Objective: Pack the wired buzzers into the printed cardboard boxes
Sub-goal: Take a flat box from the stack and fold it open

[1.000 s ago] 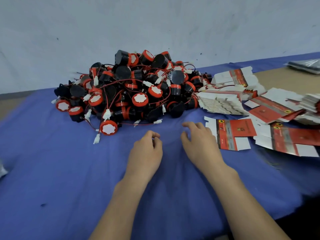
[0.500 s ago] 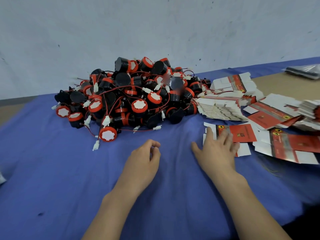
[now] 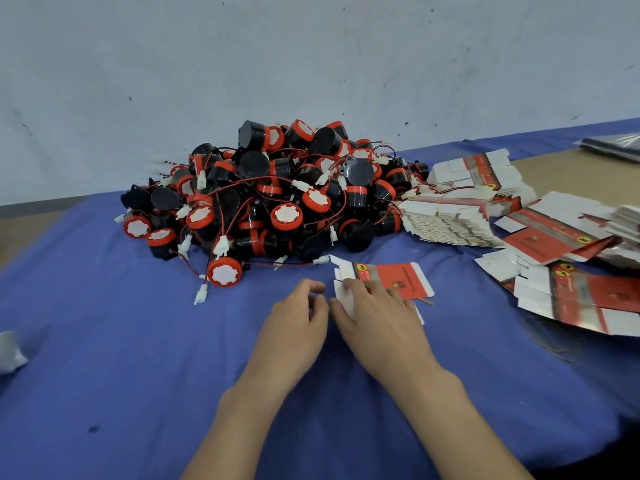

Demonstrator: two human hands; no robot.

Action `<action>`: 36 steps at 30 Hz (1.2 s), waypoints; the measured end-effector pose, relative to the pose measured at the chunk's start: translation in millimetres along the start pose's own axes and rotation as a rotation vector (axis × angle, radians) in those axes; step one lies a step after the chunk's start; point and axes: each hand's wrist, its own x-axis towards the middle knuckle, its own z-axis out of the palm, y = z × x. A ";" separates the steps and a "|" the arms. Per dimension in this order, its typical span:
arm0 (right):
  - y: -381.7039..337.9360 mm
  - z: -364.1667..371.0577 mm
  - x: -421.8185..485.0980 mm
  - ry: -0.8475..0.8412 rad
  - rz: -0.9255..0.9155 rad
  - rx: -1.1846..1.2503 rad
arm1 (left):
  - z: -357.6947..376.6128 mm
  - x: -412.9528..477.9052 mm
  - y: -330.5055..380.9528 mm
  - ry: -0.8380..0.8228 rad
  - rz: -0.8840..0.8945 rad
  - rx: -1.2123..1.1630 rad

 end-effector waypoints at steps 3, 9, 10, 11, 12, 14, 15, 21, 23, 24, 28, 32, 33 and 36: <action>-1.4 -7.6 0.4 0.029 -0.082 0.240 | -0.9 1.8 1.8 0.044 -0.046 -0.119; 3.6 -25.6 -1.2 0.003 -0.186 0.911 | -4.5 4.7 7.8 0.100 -0.028 -0.331; 4.6 -31.3 -1.5 -0.026 -0.177 1.037 | -5.6 5.0 10.2 0.121 -0.008 -0.374; 6.5 -36.8 -1.3 -0.037 -0.157 1.152 | -7.2 5.1 12.5 0.139 0.017 -0.409; 9.3 -42.2 -0.6 -0.034 -0.123 1.258 | -8.9 4.3 15.0 0.155 0.051 -0.439; 14.6 -52.8 2.0 -0.053 0.022 1.456 | -12.6 0.8 19.1 0.181 0.139 -0.467; 17.4 -55.8 3.3 -0.068 0.098 1.544 | -14.2 -1.2 21.4 0.190 0.177 -0.464; 24.5 -45.0 11.7 0.056 0.336 1.686 | -18.1 -11.0 29.7 0.250 0.211 -0.431; 23.5 -40.2 11.3 0.114 0.354 1.636 | -19.5 -14.4 29.3 0.235 0.211 -0.407; 23.2 -38.4 10.8 0.141 0.348 1.607 | -20.3 -16.6 29.5 0.219 0.220 -0.379; 18.8 -38.7 7.0 0.186 0.248 1.475 | -18.0 -28.7 34.2 0.154 0.300 -0.214; 10.3 -36.7 7.1 0.118 0.130 1.359 | -11.9 -38.3 40.0 0.015 0.290 -0.339; 7.8 -35.7 6.9 0.111 0.099 1.348 | -12.2 -39.8 41.4 -0.028 0.290 -0.375; 4.8 -32.0 4.6 0.115 0.036 1.337 | -15.8 -41.2 44.7 -0.115 0.284 -0.460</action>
